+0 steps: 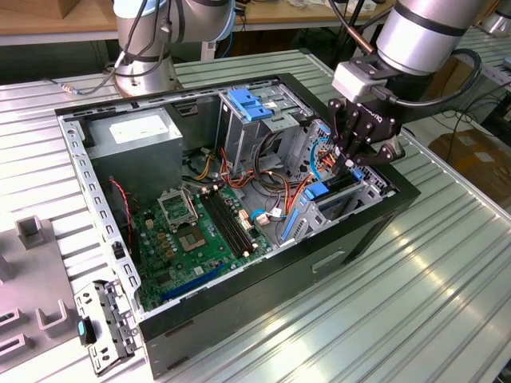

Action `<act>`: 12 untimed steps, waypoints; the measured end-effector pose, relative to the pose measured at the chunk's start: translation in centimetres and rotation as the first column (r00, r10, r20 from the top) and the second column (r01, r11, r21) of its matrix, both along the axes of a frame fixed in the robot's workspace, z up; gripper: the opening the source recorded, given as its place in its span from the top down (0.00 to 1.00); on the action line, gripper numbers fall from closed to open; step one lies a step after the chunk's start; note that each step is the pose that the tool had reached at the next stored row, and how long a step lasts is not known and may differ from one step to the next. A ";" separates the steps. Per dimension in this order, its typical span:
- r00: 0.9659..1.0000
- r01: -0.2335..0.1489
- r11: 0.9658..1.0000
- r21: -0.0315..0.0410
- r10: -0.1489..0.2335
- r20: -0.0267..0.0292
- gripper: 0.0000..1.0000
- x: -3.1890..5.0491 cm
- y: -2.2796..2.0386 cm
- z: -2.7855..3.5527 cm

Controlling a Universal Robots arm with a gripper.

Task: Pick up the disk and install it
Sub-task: 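Insert the second disk wire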

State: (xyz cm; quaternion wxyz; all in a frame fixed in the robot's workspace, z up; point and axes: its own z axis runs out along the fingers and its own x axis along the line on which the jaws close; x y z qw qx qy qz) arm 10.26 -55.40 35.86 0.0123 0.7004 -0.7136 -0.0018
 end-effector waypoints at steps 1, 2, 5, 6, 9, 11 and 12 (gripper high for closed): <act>1.000 0.000 1.000 0.000 0.000 0.000 0.89 0.00 0.00 0.35; 1.000 0.000 1.000 0.000 0.000 0.000 0.89 0.00 0.00 0.67; 1.000 0.000 1.000 0.000 0.000 -0.001 0.89 0.00 0.00 1.79; 1.000 0.000 1.000 0.000 0.000 -0.001 0.89 0.00 0.00 2.19; 1.000 0.000 1.000 -0.001 0.000 -0.003 0.89 0.01 0.40 2.83; 1.000 0.000 1.000 -0.002 0.000 -0.005 0.89 0.00 0.89 2.91; 1.000 0.000 1.000 -0.002 0.000 -0.007 0.89 0.00 1.02 2.92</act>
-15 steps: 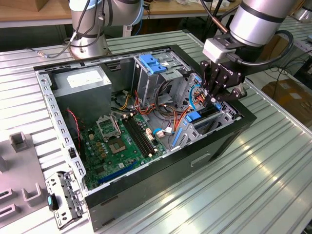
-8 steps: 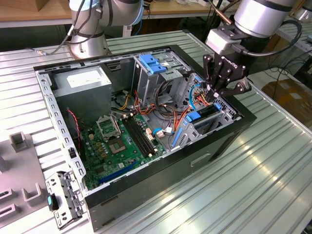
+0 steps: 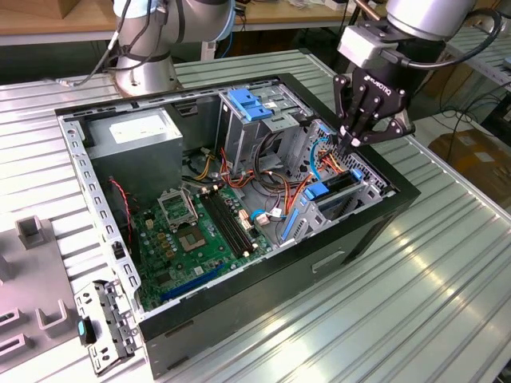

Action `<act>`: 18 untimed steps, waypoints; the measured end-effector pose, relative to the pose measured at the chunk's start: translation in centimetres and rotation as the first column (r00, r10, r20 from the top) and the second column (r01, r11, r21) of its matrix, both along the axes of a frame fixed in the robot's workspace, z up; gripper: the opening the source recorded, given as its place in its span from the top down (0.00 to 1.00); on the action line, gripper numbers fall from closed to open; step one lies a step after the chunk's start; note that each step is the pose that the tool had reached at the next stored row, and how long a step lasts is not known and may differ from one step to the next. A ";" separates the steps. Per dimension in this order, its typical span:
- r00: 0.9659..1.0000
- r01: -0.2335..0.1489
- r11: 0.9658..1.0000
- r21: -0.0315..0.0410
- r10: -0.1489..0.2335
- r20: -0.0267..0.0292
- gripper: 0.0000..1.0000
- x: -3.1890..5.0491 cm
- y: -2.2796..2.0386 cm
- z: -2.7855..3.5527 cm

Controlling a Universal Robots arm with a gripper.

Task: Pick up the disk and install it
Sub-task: 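Insert the second disk wire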

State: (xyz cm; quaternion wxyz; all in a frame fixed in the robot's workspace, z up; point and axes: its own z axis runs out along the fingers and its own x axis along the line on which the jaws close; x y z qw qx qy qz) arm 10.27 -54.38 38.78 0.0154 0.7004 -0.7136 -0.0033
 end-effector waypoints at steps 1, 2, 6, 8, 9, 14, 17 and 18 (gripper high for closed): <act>1.000 0.000 1.000 0.000 0.000 -0.002 0.89 0.01 0.21 -0.01; 1.000 0.000 1.000 0.000 0.000 -0.004 0.89 0.02 0.45 -0.01; 1.000 0.000 1.000 -0.009 0.000 -0.009 0.89 0.09 1.98 0.21; 1.000 0.000 1.000 -0.016 0.000 -0.012 0.89 0.19 2.80 0.26; 1.000 0.000 1.000 -0.020 0.000 -0.013 0.89 0.25 3.10 0.33; 1.000 0.000 0.999 -0.034 0.000 -0.017 0.89 0.67 4.04 0.74; 1.000 0.000 0.999 -0.051 -0.001 -0.019 0.89 0.77 4.40 0.86; 1.000 0.000 0.998 -0.068 -0.001 -0.020 0.89 0.78 4.62 0.83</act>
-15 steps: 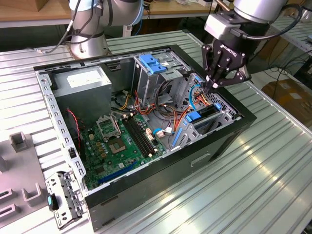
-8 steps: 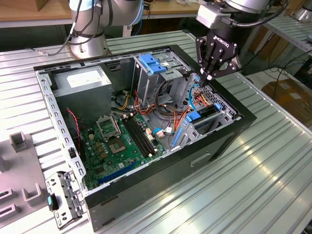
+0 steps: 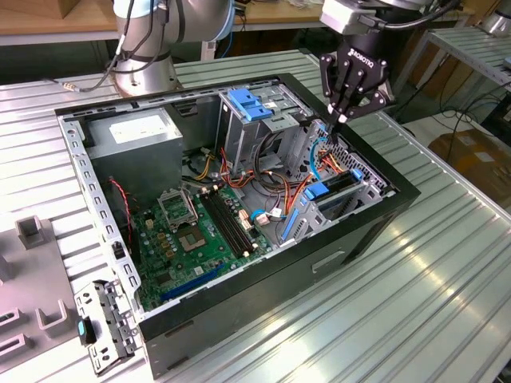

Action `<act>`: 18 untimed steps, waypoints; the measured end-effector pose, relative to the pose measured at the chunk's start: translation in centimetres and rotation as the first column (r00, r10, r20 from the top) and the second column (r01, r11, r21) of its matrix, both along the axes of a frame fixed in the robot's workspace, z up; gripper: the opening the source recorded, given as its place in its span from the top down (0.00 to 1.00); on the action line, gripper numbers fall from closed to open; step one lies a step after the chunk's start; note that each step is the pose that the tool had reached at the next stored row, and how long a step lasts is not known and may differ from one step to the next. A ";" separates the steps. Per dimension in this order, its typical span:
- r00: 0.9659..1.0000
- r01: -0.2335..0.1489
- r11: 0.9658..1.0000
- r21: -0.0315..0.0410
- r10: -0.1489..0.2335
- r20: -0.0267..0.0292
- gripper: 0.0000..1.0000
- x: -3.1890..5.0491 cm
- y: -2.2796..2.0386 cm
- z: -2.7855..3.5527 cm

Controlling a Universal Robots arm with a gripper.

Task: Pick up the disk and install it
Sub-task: 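Insert the second disk wire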

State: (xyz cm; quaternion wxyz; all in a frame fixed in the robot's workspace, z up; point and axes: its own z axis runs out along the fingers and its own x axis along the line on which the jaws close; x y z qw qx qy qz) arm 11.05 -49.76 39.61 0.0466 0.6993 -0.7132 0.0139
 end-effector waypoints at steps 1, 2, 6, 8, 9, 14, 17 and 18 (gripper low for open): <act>1.000 0.000 1.000 -0.031 0.000 0.000 0.89 0.02 0.39 -0.04; 1.000 0.000 0.999 -0.048 0.000 -0.001 0.89 0.03 0.65 -0.12; 1.000 0.000 0.997 -0.081 0.000 -0.002 0.70 0.17 1.63 -0.84; 1.000 0.000 0.996 -0.087 0.000 -0.002 0.70 0.18 1.73 -1.16; 1.000 0.000 0.996 -0.092 0.000 -0.002 0.70 0.18 1.74 -1.30; 1.000 0.000 0.991 -0.136 0.000 -0.002 0.78 0.23 1.76 -2.08; 1.000 0.000 0.988 -0.153 0.000 -0.002 0.84 0.23 1.77 -2.39; 1.000 0.000 0.988 -0.155 0.000 -0.002 0.84 0.24 1.77 -2.43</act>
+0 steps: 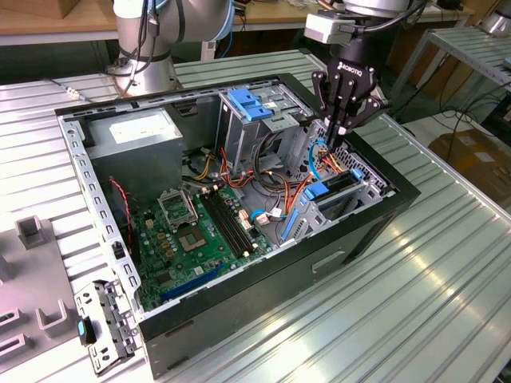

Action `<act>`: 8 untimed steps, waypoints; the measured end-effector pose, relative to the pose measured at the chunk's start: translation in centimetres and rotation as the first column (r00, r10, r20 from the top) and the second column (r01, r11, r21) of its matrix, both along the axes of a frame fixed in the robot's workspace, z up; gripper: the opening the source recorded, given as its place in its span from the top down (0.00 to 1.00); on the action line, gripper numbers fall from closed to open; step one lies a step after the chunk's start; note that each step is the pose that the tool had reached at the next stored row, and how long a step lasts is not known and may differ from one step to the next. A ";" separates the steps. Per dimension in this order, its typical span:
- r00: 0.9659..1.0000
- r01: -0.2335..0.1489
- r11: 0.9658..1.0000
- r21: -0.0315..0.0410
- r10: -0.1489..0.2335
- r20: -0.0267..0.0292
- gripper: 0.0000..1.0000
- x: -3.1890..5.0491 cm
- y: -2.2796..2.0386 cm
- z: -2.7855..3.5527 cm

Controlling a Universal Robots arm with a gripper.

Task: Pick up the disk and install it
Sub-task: 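Insert the second disk wire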

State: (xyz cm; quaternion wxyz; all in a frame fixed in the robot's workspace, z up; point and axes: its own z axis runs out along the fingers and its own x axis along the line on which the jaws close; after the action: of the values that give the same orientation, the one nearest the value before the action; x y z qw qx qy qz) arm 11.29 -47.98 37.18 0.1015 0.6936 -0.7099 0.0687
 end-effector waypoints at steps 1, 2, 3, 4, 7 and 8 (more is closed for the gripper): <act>1.000 0.000 1.000 -0.001 0.000 0.000 0.84 0.00 0.00 -0.02; 1.000 0.000 1.000 -0.001 0.000 0.000 0.84 -0.01 -0.01 -0.03; 1.000 0.000 1.000 -0.001 0.000 0.000 0.84 -0.01 -0.01 -0.03; 1.000 0.000 1.000 -0.001 0.000 0.000 0.84 -0.01 0.00 -0.05; 1.000 0.000 1.000 -0.001 0.000 0.000 0.84 0.00 0.00 -0.05; 1.000 0.000 1.000 -0.001 0.000 0.000 0.84 -0.01 0.00 -0.05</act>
State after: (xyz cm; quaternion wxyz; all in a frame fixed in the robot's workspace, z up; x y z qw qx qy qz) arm 11.28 -47.99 37.14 0.1020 0.6935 -0.7099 0.0691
